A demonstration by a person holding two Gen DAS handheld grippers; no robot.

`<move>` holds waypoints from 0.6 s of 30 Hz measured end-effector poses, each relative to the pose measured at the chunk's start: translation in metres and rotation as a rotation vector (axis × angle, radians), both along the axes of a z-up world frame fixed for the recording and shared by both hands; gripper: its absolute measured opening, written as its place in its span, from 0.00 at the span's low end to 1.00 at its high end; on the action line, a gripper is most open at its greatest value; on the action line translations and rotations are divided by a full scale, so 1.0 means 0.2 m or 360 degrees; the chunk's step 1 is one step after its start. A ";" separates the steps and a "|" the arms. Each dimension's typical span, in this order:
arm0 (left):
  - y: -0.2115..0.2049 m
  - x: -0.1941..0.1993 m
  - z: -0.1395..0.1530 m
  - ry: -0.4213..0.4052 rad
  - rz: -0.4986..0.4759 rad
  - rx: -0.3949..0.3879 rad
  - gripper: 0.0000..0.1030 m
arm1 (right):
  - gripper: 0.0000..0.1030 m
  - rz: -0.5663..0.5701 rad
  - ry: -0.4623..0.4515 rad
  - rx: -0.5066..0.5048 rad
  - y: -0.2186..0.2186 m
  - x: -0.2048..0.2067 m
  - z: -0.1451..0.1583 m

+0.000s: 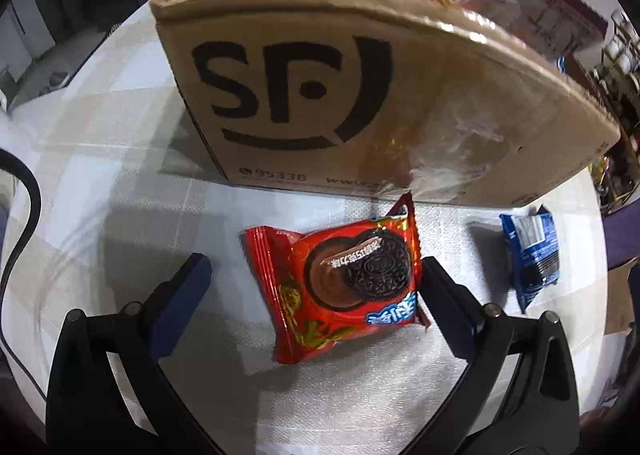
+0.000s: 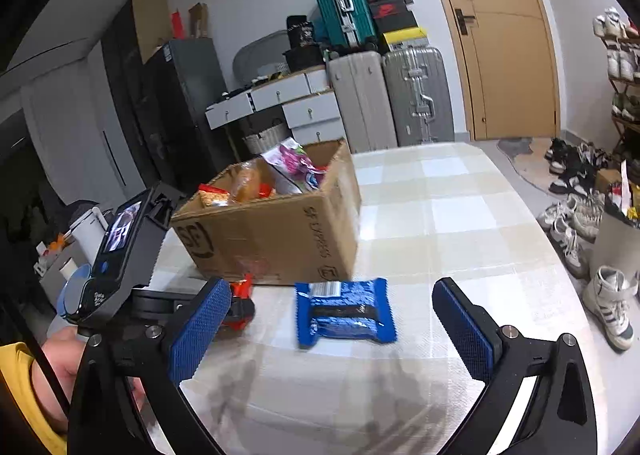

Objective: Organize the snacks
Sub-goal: 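Grasp the red cake pack with the left tool while the right tool grasps the blue Oreo pack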

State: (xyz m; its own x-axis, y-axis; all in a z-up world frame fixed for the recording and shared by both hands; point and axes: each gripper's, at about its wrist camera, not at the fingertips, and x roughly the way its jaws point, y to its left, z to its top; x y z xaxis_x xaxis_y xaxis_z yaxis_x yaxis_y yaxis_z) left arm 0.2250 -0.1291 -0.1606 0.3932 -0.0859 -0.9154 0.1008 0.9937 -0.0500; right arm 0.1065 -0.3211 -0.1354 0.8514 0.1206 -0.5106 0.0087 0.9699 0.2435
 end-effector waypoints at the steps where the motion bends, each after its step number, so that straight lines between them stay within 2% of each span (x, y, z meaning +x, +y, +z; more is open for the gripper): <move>1: -0.01 0.00 0.00 -0.0007 -0.0016 0.0008 0.99 | 1.00 -0.0010 0.0022 0.0002 -0.01 0.01 -0.01; 2: -0.02 0.00 -0.01 -0.0011 -0.0029 0.0014 0.98 | 1.00 -0.0026 0.0061 0.0006 -0.02 0.03 -0.03; 5: -0.06 -0.01 -0.01 -0.0034 -0.0077 0.0034 0.88 | 1.00 -0.0044 0.0200 0.0055 -0.06 0.09 -0.10; 7: -0.06 0.00 0.00 -0.0040 -0.0087 0.0035 0.73 | 1.00 -0.0046 0.0287 0.0097 -0.07 0.13 -0.14; 11: -0.09 0.02 0.01 -0.0023 -0.0126 0.0041 0.60 | 1.00 -0.0038 0.0363 0.0186 -0.07 0.19 -0.18; 13: -0.09 0.03 0.01 -0.0020 -0.0161 0.0036 0.52 | 1.00 -0.0013 0.0368 0.0138 -0.05 0.22 -0.18; 14: -0.09 0.03 0.01 -0.0016 -0.0173 0.0033 0.52 | 1.00 -0.0009 0.0388 0.0066 -0.02 0.25 -0.19; 18: -0.03 0.03 -0.01 0.0003 -0.0216 0.0005 0.50 | 1.00 0.0024 0.0442 -0.0045 0.04 0.33 -0.22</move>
